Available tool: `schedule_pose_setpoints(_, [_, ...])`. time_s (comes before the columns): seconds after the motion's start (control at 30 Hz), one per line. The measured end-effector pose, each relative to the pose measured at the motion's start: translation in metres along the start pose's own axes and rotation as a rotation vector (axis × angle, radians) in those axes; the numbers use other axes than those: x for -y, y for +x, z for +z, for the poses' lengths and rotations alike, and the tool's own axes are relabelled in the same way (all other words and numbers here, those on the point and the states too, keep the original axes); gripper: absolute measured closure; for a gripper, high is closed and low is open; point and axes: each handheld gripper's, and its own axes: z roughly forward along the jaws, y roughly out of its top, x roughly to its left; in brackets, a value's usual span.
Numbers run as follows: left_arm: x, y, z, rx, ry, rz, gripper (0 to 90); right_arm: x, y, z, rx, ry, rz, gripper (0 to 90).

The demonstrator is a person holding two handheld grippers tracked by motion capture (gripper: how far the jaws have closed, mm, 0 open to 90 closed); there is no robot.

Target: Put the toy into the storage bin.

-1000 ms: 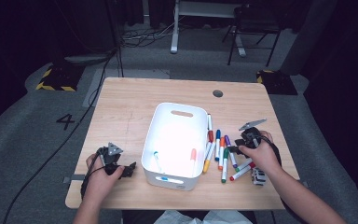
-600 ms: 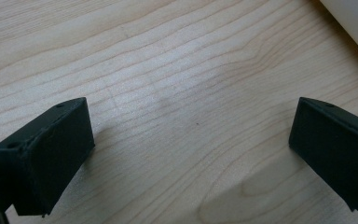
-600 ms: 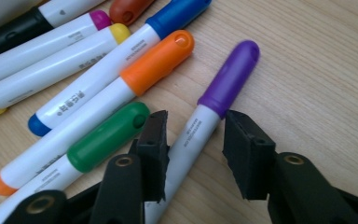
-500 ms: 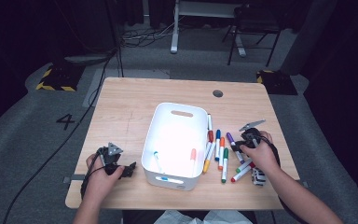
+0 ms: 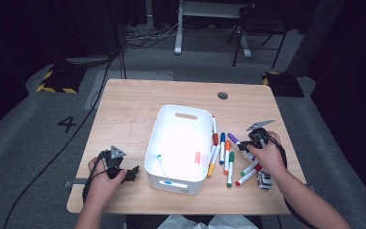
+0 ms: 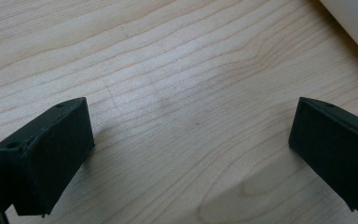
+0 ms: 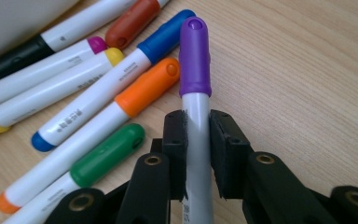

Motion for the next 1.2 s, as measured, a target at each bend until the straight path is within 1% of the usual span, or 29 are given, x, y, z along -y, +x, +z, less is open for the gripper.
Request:
schedule_pose_setpoints(0.03, [0.0, 0.0, 0.0, -0.005, -0.002, 0.002, 0.2, -0.001, 0.001, -0.002, -0.001, -0.002, -0.002, 76.8])
schedule_pose_setpoints(0.13, [0.0, 0.0, 0.0, 0.0, 0.0, 0.0, 0.2, -0.003, 0.003, -0.01, -0.009, -0.011, -0.022, 76.8])
schedule_pose_setpoints(0.2, [0.0, 0.0, 0.0, -0.002, -0.001, 0.001, 0.2, -0.006, 0.006, -0.017, -0.018, -0.021, -0.018, 76.8])
schedule_pose_setpoints(0.23, [0.0, 0.0, 0.0, -0.002, -0.001, 0.001, 0.2, -0.007, 0.006, -0.019, -0.015, -0.025, -0.034, 76.8])
schedule_pose_setpoints(0.43, [0.0, 0.0, 0.0, -0.004, -0.002, 0.003, 0.2, -0.017, 0.013, -0.037, -0.037, -0.057, -0.036, 76.8])
schedule_pose_setpoints(0.53, [0.0, 0.0, 0.0, -0.004, -0.002, 0.003, 0.2, -0.021, 0.017, -0.048, -0.039, -0.075, -0.055, 76.8])
schedule_pose_setpoints(0.6, [0.0, 0.0, 0.0, -0.003, -0.002, 0.002, 0.2, -0.025, 0.022, -0.056, -0.048, -0.082, -0.057, 76.8])
schedule_pose_setpoints(0.7, [0.0, 0.0, 0.0, 0.0, 0.0, 0.0, 0.2, -0.031, 0.027, -0.067, -0.054, -0.096, -0.075, 76.7])
schedule_pose_setpoints(0.73, [0.0, 0.0, 0.0, -0.004, -0.002, 0.002, 0.2, -0.033, 0.029, -0.07, -0.058, -0.101, -0.089, 76.8])
schedule_pose_setpoints(0.9, [0.0, 0.0, 0.0, -0.004, -0.002, 0.003, 0.2, -0.041, 0.038, -0.084, -0.076, -0.124, -0.111, 76.8])
schedule_pose_setpoints(1.0, [0.0, 0.0, 0.0, -0.004, -0.003, 0.003, 0.1, -0.047, 0.045, -0.092, -0.089, -0.135, -0.127, 76.8])
schedule_pose_setpoints(1.07, [-0.001, 0.001, 0.001, 0.006, -0.001, 0.007, 0.1, -0.051, 0.049, -0.097, -0.094, -0.144, -0.145, 76.8])
schedule_pose_setpoints(1.2, [-0.001, 0.001, 0.001, 0.007, 0.002, 0.011, 0.1, -0.059, 0.056, -0.103, -0.107, -0.162, -0.165, 76.8])
